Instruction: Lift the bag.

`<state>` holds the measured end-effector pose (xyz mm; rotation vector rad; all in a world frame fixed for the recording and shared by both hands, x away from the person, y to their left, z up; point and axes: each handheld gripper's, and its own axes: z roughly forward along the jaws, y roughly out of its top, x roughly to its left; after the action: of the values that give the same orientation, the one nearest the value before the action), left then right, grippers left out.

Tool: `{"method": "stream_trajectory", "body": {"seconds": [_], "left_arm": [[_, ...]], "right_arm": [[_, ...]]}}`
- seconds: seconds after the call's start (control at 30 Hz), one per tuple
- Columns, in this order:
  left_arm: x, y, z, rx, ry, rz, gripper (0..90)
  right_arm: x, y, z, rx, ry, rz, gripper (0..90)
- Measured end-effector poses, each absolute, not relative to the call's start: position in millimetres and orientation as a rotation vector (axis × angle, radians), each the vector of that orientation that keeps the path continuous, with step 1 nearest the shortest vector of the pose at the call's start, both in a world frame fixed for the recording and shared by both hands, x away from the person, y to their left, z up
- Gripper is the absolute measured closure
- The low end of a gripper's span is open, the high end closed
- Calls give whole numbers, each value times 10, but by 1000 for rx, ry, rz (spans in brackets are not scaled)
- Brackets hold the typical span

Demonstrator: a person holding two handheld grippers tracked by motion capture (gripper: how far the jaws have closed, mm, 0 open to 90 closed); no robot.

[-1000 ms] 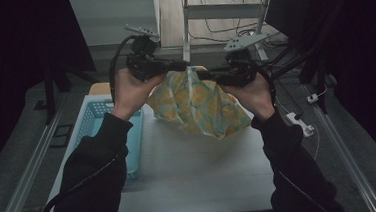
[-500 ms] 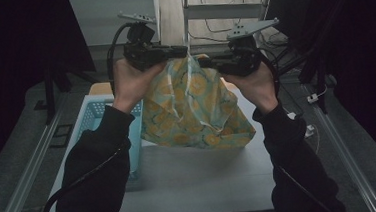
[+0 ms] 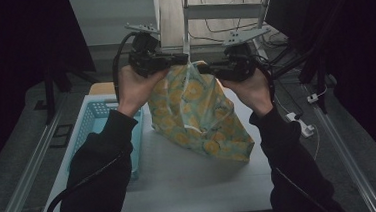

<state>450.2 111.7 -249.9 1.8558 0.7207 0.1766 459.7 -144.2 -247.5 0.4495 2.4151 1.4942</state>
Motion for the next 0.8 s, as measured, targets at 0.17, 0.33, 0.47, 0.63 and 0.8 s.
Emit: {"method": "stream_trajectory", "body": {"seconds": [0.17, 0.33, 0.47, 0.63, 0.8], "left_arm": [[4516, 1108, -2580, 1870, 726, 186, 892], [4538, 1119, -2668, 1884, 740, 189, 886], [4555, 1133, -2747, 1895, 746, 190, 882], [4543, 1160, -2813, 1901, 746, 200, 859], [4498, 1189, -2861, 1920, 740, 235, 783]], "right_arm": [[4610, -1425, -2552, 454, 2430, 1491, 899], [4637, -1404, -2653, 456, 2444, 1471, 898], [4656, -1384, -2738, 459, 2459, 1460, 893], [4661, -1375, -2787, 472, 2462, 1458, 855], [4636, -1375, -2809, 472, 2446, 1453, 791]]}}
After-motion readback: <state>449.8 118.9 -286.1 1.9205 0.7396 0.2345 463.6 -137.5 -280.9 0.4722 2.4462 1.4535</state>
